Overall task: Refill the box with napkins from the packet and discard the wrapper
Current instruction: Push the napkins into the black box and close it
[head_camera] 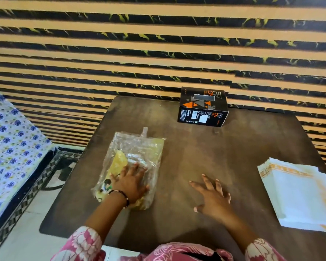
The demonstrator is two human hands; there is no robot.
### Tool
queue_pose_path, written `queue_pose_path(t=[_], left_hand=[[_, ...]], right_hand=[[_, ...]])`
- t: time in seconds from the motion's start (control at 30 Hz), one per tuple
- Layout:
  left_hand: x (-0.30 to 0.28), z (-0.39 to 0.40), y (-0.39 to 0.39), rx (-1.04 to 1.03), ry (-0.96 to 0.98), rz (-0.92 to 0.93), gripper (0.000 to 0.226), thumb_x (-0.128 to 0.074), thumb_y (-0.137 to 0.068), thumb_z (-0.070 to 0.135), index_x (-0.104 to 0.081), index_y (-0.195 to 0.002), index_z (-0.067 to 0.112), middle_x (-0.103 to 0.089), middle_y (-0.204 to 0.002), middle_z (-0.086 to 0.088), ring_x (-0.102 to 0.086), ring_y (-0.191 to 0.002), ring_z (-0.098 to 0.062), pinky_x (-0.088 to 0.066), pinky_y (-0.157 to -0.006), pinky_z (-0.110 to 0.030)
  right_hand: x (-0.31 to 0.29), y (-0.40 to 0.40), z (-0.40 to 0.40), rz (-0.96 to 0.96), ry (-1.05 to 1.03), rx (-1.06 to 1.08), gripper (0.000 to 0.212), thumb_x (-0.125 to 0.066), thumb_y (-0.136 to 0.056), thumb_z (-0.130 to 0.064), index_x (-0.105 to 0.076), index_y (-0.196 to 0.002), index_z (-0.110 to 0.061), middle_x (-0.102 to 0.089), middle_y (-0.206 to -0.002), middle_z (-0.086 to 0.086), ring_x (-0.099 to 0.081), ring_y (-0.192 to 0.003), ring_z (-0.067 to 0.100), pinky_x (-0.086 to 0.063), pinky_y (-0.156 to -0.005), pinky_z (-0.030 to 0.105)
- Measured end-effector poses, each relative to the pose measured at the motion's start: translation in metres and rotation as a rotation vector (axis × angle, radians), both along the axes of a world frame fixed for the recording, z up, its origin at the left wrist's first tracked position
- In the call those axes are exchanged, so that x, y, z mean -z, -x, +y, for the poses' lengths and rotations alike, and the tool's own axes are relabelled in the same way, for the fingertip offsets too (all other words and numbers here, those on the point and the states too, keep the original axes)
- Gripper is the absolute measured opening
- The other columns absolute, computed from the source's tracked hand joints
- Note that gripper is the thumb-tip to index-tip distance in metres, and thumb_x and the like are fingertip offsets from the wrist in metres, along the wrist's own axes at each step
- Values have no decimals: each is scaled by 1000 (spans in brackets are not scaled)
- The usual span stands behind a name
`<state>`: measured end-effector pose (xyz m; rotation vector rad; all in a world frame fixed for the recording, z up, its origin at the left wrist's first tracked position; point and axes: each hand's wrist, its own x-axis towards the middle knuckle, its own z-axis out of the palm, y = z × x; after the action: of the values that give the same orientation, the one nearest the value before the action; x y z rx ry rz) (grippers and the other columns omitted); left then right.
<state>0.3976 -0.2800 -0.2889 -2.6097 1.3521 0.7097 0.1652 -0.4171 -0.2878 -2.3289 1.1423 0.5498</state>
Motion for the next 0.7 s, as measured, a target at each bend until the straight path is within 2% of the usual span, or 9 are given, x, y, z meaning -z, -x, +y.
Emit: queue_pose_path(t=[0.13,0.27,0.4,0.5,0.7], left_hand=[[-10,2,-18,-77,-3,-44,66,-33,-86,63,-17,-143,34,-1,-157,-4,0,-142,-35,-11,-111,-61],[-29,-37,2,-108,226,-101,63,-32,-90,57,-22,-142,23,-12,-155,-11,-11,-141,-35,-21,-111,-55],[-45,-100,29,72,338,-74,64,-39,-90,50,-19,-143,21,-11,-155,-11,-7,-142,-34,-15,-114,-54],[-56,-152,33,218,361,-101,65,-40,-90,48,-16,-143,21,-6,-156,-8,-3,-142,-33,-10,-115,-55],[-67,-262,15,345,305,-225,71,-43,-90,47,-7,-145,22,-2,-157,-7,1,-143,-29,-7,-115,-53]], right_hand=[[4,5,1,-41,20,-21,80,-64,-78,-44,-12,-137,-57,15,-157,-14,16,-144,31,-7,-110,66],[6,11,-12,1,14,-36,97,-67,-71,-53,3,-139,-54,25,-154,-13,22,-142,28,-1,-110,66],[10,18,-36,73,-33,-37,121,-71,-57,-63,20,-136,-53,42,-147,-8,40,-134,27,12,-107,66],[13,16,-47,76,-48,-21,130,-72,-49,-69,24,-135,-52,45,-144,-6,43,-131,27,17,-105,67],[19,17,-60,38,-29,22,130,-69,-47,-74,23,-136,-51,42,-147,-4,41,-132,27,18,-103,69]])
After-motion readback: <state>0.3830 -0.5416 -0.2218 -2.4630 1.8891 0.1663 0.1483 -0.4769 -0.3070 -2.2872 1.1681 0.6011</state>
